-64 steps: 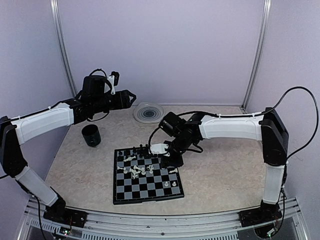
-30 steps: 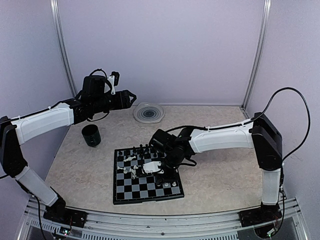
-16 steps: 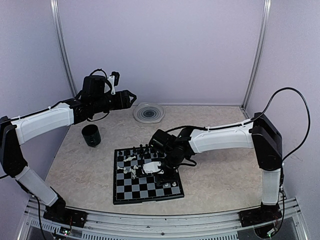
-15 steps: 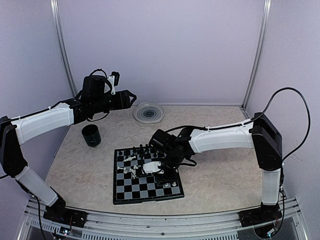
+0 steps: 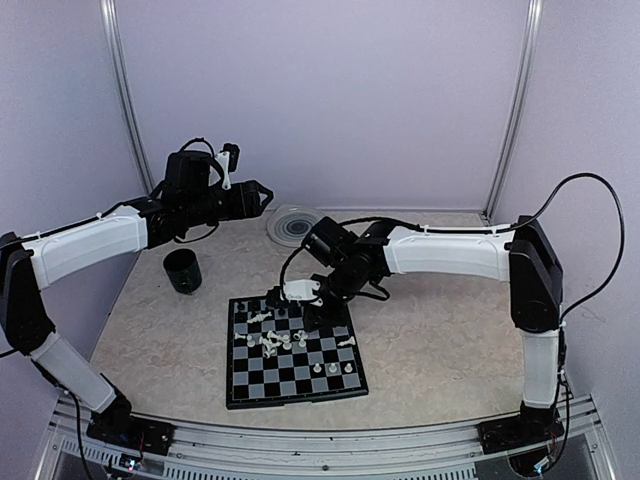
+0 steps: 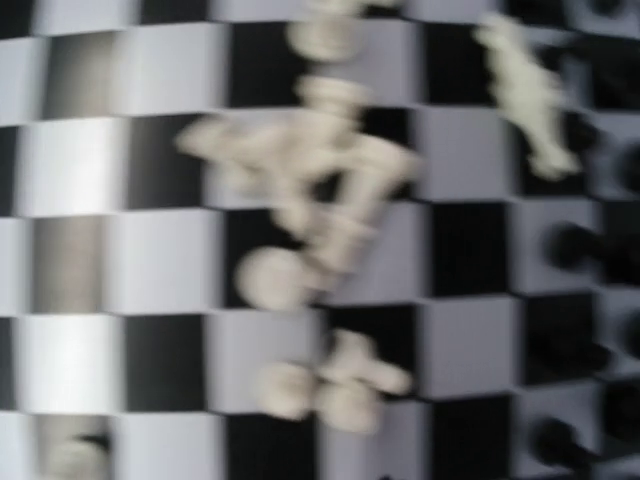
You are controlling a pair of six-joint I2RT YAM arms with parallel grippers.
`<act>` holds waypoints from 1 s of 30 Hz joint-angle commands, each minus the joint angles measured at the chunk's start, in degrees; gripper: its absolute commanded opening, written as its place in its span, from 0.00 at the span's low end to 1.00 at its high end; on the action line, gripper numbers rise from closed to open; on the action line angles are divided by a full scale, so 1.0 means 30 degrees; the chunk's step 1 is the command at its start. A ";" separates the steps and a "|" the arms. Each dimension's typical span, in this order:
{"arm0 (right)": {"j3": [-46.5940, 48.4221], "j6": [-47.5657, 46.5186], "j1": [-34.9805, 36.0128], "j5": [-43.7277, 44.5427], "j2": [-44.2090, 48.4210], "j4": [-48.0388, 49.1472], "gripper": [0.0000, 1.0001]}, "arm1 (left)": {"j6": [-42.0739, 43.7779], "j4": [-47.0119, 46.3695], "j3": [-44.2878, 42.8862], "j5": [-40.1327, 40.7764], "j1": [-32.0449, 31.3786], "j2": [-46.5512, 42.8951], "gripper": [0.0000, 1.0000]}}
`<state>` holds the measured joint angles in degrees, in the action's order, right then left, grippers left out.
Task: Set up the chess pieces on the board
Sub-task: Pick up the pawn from the chessboard.
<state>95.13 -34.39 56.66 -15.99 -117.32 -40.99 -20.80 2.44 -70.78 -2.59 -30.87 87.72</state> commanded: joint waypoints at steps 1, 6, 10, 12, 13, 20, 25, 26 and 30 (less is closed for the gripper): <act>0.0895 0.0279 -0.0371 0.0736 -0.1236 0.0158 0.27 | -0.0096 0.0124 -0.0648 -0.0093 0.0063 0.0155 0.72; 0.1531 0.0136 -0.0402 0.0582 -0.2087 0.0251 0.27 | -0.0099 0.0140 -0.0644 -0.0157 0.0066 0.0173 0.72; 0.1902 0.0069 -0.0402 0.0220 -0.2553 0.0137 0.26 | -0.0099 0.0124 -0.0683 -0.0153 0.0066 0.0146 0.72; 0.1989 0.0097 -0.0402 0.0118 -0.2749 0.0156 0.26 | -0.0099 0.0129 -0.0674 -0.0133 0.0066 0.0138 0.72; 0.2007 0.0133 -0.0402 0.0100 -0.2835 0.0209 0.26 | -0.0106 0.0122 -0.0676 -0.0191 0.0066 0.0142 0.72; 0.2342 0.0163 -0.0402 -0.0100 -0.3380 0.0209 0.22 | -0.0128 0.0129 -0.0692 -0.0267 0.0096 0.0137 0.72; 0.2457 0.0127 -0.0402 -0.0331 -0.3521 -0.0030 0.20 | -0.0128 0.0154 -0.0716 -0.0278 0.0123 0.0144 0.72; 0.2450 0.0141 -0.0402 -0.0359 -0.3547 -0.0045 0.20 | -0.0128 0.0154 -0.0717 -0.0312 0.0125 0.0144 0.72; 0.2449 0.0130 -0.0430 -0.0509 -0.3580 -0.0096 0.12 | -0.0131 0.0170 -0.0750 -0.0363 0.0125 0.0120 0.72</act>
<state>101.21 -34.20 55.07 -16.10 -127.20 -40.47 -20.80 2.57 -70.78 -2.83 -30.85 87.74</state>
